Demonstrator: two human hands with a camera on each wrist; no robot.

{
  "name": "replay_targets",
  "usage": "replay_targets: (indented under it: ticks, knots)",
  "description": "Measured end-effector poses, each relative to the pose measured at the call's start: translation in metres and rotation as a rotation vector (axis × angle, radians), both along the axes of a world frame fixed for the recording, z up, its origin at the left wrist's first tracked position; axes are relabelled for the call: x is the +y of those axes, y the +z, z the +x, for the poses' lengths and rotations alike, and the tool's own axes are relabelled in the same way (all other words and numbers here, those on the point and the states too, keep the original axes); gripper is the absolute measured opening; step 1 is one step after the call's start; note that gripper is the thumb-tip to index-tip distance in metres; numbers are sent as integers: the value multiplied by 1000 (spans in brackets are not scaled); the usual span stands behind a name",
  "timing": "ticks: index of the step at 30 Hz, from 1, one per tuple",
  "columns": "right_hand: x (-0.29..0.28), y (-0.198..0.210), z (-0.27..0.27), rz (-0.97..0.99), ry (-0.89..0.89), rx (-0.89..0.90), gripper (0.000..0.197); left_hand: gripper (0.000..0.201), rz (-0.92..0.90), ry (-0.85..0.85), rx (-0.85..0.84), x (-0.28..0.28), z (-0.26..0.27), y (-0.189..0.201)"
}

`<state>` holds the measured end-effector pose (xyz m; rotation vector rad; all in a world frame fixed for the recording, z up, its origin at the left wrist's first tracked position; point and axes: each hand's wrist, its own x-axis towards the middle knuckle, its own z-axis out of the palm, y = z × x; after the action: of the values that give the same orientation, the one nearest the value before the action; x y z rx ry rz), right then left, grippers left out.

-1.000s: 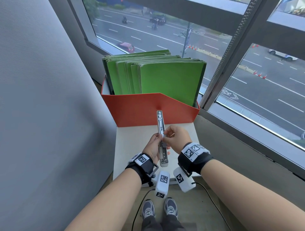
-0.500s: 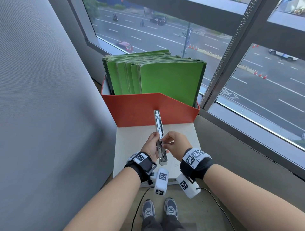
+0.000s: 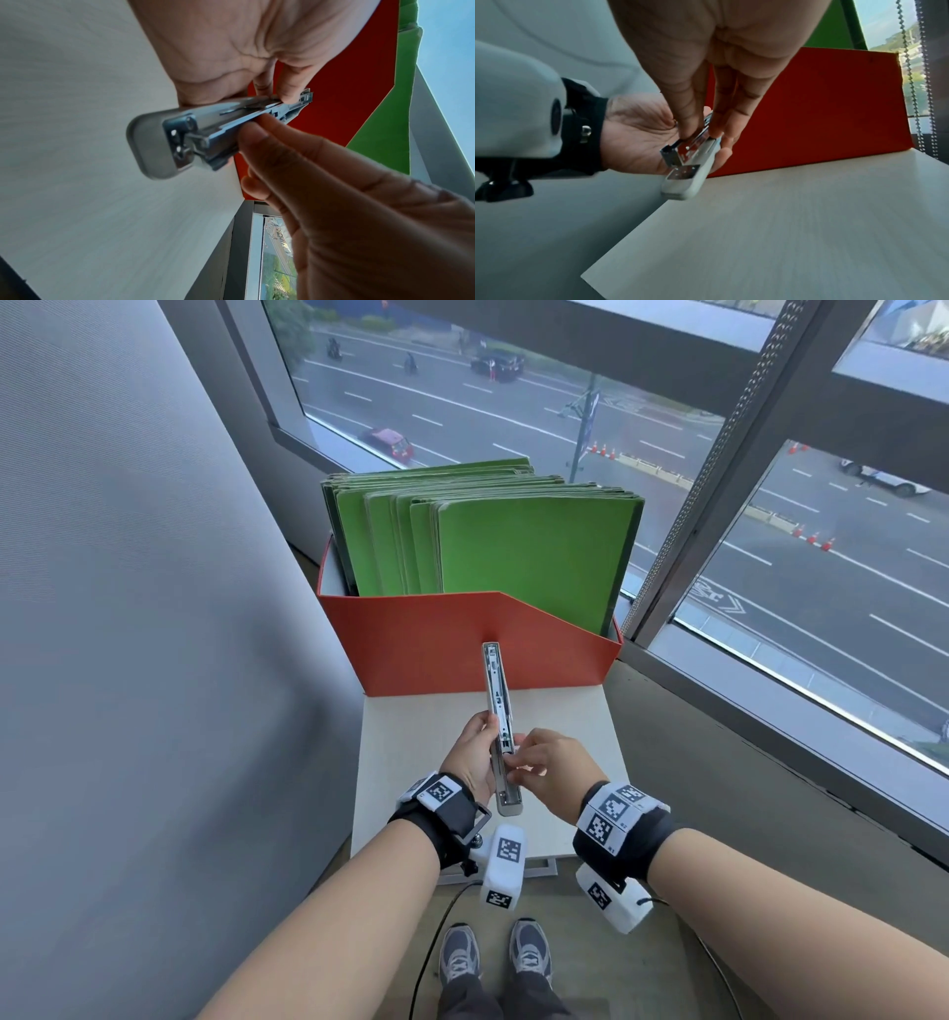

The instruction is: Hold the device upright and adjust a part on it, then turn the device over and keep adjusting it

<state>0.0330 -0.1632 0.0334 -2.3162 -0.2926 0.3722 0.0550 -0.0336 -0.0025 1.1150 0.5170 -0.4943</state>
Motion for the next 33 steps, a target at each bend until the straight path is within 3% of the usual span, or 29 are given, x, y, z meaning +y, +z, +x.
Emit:
replay_targets:
  ticks: [7, 11, 16, 21, 33]
  knots:
    - [-5, 10, 21, -129, 128, -4, 18, 20, 31, 12, 2, 2, 0, 0]
    - [-2, 26, 50, -11, -36, 47, 16, 20, 52, 5, 0, 2, 0, 2]
    - [9, 28, 84, -9, -191, 128, 23, 20, 56, -9, 9, 4, -2, 5]
    - [28, 19, 97, -26, -221, 247, 42, 21, 63, -14, 0, 4, -2, 8]
    - [33, 24, 111, 190, -341, 275, 31, 24, 42, -25, 61, 2, -3, 7]
